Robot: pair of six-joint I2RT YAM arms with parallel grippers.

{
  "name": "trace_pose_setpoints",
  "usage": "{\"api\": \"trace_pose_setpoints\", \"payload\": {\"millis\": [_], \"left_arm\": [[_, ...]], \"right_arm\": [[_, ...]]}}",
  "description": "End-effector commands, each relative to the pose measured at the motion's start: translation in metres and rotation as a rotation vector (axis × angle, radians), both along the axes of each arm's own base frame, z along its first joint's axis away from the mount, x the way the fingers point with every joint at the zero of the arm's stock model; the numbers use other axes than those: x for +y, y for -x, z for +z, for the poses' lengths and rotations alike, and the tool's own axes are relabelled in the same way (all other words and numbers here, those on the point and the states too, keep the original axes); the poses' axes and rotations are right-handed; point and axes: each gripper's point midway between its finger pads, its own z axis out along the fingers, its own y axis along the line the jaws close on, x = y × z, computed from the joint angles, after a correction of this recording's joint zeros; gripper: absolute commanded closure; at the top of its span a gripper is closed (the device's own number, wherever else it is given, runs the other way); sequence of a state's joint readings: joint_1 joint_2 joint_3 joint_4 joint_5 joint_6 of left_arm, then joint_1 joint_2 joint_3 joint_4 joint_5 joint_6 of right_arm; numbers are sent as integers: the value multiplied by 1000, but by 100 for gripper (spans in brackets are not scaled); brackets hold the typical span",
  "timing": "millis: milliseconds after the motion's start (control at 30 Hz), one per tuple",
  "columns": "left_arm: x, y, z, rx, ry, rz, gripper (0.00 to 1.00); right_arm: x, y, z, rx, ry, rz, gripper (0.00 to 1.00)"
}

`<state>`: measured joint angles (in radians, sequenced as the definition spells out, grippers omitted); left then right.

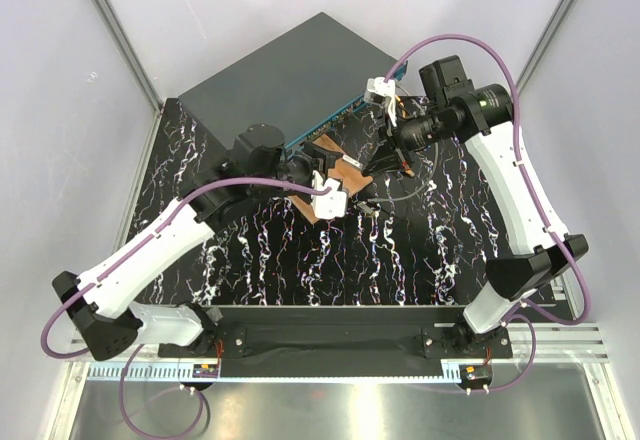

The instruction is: Insert the plug into the switch port

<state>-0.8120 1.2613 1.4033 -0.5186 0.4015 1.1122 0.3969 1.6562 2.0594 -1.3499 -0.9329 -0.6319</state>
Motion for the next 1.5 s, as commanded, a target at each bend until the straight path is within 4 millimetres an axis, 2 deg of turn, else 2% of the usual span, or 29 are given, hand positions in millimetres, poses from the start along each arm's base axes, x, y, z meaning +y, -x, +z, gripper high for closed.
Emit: {"api": "trace_pose_setpoints", "payload": {"millis": [0,233,500,833,1000,1133,1267,1467], "left_arm": [[-8,-16,20,-110,47,26,42],[-9,-17,18,-120,46,47,44],[-2,-18,17,-114,57,90,37],[3,-26,22,-109,83,128,37],[9,-19,21,-109,91,93,33],[2,-15,22,-106,81,46,33],[-7,-14,23,-150,61,17,35],[-18,-12,24,-149,64,-9,46]], "right_arm": [[-4,50,-8,182,39,70,100],[-2,49,-10,203,45,63,100],[-5,48,-13,211,63,37,100],[-6,47,-11,200,69,26,100],[-7,48,-10,199,68,20,100],[-3,47,-11,219,57,35,100],[-2,46,-10,223,45,36,100],[-1,48,-13,251,47,45,100]]}}
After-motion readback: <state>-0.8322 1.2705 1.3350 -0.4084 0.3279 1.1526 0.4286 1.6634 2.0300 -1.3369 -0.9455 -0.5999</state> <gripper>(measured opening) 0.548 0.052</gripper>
